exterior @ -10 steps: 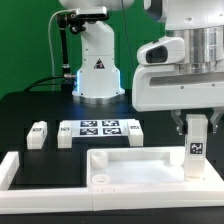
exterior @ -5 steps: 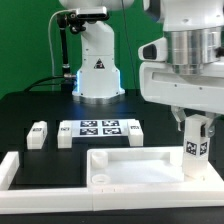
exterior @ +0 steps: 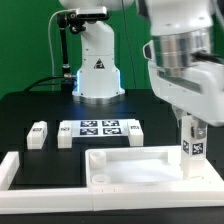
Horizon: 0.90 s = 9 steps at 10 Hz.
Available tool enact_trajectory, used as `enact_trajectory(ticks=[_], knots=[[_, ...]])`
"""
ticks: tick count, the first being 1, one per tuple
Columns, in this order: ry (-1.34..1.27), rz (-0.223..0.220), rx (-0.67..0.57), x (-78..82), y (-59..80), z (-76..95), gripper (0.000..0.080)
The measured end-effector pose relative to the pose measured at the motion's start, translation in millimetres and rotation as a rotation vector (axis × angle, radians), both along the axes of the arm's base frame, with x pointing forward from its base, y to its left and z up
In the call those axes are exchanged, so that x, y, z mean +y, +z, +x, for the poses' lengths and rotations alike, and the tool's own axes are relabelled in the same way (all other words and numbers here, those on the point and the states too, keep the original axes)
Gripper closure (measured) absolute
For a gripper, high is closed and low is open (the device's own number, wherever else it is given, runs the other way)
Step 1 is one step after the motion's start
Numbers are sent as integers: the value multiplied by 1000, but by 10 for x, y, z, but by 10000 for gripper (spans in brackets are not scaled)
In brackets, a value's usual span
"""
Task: Assemble desk
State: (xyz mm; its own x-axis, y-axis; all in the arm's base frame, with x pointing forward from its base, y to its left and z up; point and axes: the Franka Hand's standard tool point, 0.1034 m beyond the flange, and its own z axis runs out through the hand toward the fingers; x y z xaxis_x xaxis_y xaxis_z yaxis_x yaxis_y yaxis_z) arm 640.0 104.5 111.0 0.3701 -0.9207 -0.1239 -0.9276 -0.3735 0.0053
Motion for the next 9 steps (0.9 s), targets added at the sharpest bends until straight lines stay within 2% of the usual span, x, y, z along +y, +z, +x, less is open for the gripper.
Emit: enact_trajectory(ticks=[1,2,3,4,6,9], knots=[[90,4,-15,55,26,15,296],[275,4,-36,57,28,16,296],[442,5,-50,110,29,0,182],[478,5,-49,186,27,-37,160],[621,11,-63,158,16,-34,151],[1112,16,-138,-37,39,57,151]])
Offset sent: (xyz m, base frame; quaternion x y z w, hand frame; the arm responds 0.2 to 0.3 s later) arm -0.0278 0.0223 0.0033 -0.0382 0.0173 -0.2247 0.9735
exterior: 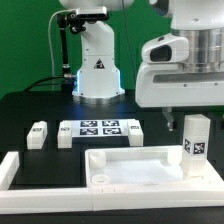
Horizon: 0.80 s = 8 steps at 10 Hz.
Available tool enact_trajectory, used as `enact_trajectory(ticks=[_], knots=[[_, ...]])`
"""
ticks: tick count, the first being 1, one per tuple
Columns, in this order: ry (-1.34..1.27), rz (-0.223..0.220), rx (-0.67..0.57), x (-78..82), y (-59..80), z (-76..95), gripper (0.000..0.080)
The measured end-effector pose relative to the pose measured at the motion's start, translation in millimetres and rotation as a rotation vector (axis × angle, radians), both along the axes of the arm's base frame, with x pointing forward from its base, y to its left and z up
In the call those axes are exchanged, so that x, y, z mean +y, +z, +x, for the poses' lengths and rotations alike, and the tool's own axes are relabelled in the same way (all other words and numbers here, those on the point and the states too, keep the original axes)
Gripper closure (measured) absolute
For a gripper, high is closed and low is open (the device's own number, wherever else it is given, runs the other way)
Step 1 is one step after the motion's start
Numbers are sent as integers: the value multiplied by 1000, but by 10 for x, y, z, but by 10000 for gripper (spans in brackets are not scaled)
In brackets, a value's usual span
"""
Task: Assemble desk
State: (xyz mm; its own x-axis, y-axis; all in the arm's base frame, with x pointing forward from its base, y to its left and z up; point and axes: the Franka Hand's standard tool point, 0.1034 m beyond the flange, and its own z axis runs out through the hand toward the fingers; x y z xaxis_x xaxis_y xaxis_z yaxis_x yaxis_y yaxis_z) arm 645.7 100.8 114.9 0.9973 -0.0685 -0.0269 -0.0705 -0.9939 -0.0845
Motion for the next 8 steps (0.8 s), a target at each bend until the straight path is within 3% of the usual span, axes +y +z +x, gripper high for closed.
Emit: enact_trajectory(ticks=[2,3,4,5,6,8], knots=[[-19,-3,-3,20,-6,4,151],[-19,-3,-3,11,-7,5,263],[-60,-3,1,14,-9,3,263],[-137,-4,8,17,-11,2,439],[-226,-5,15,16,-11,4,512],[-359,-8,26,22,-17,5,512]])
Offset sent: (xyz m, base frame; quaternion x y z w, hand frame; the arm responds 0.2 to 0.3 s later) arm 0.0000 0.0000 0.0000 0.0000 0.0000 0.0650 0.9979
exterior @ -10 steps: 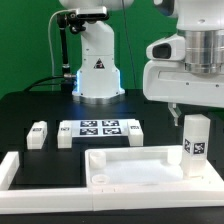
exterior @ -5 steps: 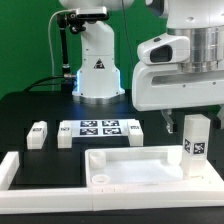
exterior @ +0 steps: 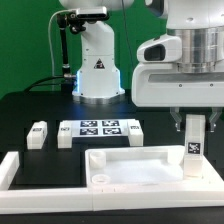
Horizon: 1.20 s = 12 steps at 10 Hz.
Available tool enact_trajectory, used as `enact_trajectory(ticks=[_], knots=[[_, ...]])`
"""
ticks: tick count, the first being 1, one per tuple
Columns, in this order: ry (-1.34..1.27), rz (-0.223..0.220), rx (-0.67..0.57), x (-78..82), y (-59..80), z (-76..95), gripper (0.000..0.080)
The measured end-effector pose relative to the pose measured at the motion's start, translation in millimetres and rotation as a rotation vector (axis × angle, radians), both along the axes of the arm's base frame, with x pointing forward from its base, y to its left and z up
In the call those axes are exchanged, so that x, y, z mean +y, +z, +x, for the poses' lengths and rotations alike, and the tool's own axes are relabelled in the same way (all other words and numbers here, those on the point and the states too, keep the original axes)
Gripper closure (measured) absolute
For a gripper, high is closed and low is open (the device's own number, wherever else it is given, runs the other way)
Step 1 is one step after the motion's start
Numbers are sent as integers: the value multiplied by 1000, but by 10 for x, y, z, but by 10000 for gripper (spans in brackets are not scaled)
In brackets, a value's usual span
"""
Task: Assemble desk
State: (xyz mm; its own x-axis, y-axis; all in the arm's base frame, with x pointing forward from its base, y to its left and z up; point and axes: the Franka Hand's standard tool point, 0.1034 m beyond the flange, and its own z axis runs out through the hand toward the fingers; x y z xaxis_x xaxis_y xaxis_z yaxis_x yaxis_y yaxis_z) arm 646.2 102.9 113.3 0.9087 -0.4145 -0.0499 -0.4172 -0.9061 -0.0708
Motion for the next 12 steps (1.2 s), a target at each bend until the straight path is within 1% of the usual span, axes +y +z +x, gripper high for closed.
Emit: enact_trajectory(ticks=[2,3,4,5,6,7,8,10,11,12], knots=[[-382,-9,40,10,-3,-11,512],[-554,5,62,2,0,-11,512],[-756,30,86,-12,6,6,511],[-902,77,82,-47,5,54,511],[-1017,93,93,-64,-1,56,511],[-1118,95,91,-40,-4,48,510],[-1149,90,95,-28,-15,38,509],[-1219,96,104,-22,-16,46,509],[-1168,96,98,-21,-21,44,425],[-1105,86,86,-11,-29,39,425]])
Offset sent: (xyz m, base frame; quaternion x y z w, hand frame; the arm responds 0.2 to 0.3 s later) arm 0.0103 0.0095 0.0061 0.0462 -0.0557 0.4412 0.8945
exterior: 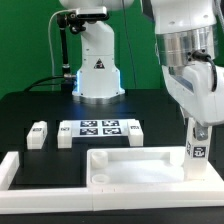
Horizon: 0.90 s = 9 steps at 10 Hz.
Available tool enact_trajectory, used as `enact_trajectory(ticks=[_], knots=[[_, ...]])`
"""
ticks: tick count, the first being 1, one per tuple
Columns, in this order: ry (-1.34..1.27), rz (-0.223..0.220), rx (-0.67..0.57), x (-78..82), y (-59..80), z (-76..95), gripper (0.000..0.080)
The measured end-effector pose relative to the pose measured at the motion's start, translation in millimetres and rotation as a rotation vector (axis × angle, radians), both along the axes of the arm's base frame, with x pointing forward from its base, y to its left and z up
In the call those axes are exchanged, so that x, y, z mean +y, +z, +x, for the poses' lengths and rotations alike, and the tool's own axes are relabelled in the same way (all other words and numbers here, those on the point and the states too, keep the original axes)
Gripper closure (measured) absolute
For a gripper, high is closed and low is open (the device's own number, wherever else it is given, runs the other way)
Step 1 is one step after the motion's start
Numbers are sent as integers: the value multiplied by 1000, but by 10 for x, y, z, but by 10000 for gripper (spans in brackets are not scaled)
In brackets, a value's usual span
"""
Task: Assemble desk
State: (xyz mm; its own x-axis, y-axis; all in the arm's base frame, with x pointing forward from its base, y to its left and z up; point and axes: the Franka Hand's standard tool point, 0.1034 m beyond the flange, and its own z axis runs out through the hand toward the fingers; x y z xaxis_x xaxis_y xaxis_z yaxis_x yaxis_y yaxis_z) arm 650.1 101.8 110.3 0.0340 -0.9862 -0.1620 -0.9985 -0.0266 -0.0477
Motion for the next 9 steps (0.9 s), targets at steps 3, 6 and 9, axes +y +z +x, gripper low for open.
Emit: enact_trajectory(ticks=[3,6,9], knots=[[332,-48,-35,187,8,-92,166],[656,-79,-72,105,-15,-80,151],[1177,-122,-136,78,-31,-19,151]])
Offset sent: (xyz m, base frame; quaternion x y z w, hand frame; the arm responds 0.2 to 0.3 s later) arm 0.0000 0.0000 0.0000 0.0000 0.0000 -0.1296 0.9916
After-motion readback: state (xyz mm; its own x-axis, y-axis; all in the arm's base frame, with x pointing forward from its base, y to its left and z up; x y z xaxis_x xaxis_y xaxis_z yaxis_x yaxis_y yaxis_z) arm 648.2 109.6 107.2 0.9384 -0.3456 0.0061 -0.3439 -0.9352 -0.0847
